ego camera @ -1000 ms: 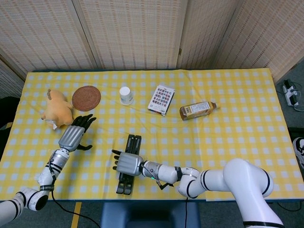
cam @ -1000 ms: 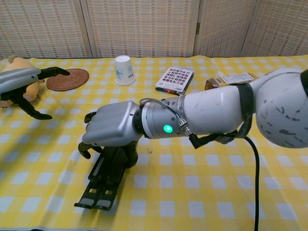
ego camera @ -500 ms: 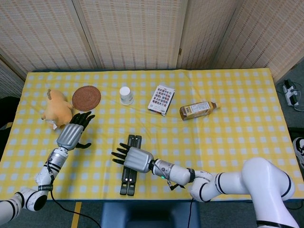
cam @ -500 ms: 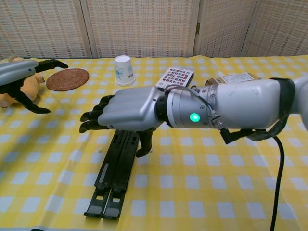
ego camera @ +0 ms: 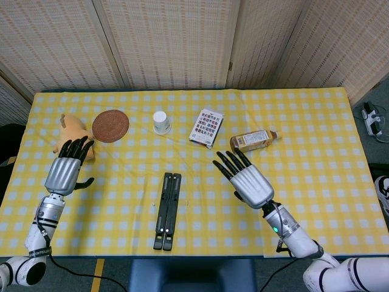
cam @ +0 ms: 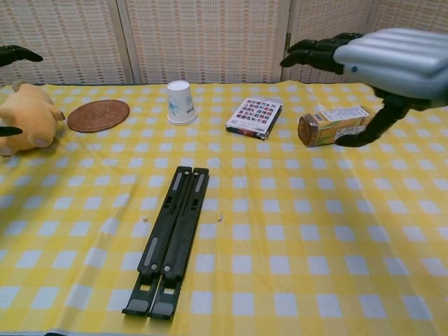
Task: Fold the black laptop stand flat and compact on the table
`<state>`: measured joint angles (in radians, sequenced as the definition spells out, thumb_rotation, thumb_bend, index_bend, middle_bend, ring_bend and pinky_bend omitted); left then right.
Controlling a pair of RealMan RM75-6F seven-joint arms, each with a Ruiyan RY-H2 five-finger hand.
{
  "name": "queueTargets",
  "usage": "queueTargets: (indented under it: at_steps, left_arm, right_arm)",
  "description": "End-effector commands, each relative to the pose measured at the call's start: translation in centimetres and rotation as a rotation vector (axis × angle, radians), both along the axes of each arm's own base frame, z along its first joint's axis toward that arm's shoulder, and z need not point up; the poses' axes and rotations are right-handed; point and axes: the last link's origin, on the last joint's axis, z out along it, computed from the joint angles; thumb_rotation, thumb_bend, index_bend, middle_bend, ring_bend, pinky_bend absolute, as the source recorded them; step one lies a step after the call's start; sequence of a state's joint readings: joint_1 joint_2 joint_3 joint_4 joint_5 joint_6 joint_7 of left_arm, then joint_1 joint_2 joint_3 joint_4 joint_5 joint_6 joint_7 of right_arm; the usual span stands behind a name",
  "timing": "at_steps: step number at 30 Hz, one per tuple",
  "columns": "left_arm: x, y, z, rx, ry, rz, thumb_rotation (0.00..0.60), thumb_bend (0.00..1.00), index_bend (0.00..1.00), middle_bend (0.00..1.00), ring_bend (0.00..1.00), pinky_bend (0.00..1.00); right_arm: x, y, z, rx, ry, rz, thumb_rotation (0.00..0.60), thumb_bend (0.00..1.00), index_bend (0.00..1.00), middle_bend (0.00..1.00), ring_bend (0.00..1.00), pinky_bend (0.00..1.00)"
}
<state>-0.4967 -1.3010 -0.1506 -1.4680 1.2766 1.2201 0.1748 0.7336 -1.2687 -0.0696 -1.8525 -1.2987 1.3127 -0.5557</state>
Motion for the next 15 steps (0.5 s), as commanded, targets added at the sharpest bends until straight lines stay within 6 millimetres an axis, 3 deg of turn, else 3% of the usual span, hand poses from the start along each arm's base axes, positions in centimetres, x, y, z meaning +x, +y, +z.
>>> queueTargets:
  at_steps: [1,11,15]
  left_arm:
    - [-0.8,-1.9,1.2,0.042,0.005,0.012,0.6,0.24,0.06,0.01,0.0,0.0]
    - [-3.0,-7.9,3.3,0.132,0.019,0.048,0.6,0.24,0.06,0.01,0.0,0.0]
    - [-3.6,-9.9,3.7,0.165,0.022,0.061,0.6,0.24,0.07,0.01,0.0,0.0]
  right_arm:
    - [-3.1,1.8,2.8,-0.06,-0.049,-0.097,0.6,0.25,0.0,0.0,0.0,0.0]
    - [-10.8,6.2,6.2,-0.14,-0.203,-0.312,0.6,0.25,0.0,0.0,0.0,0.0]
    - [-12.5,7.8,7.2,-0.187,-0.239,-0.355,0.6,0.25,0.0,0.0,0.0,0.0]
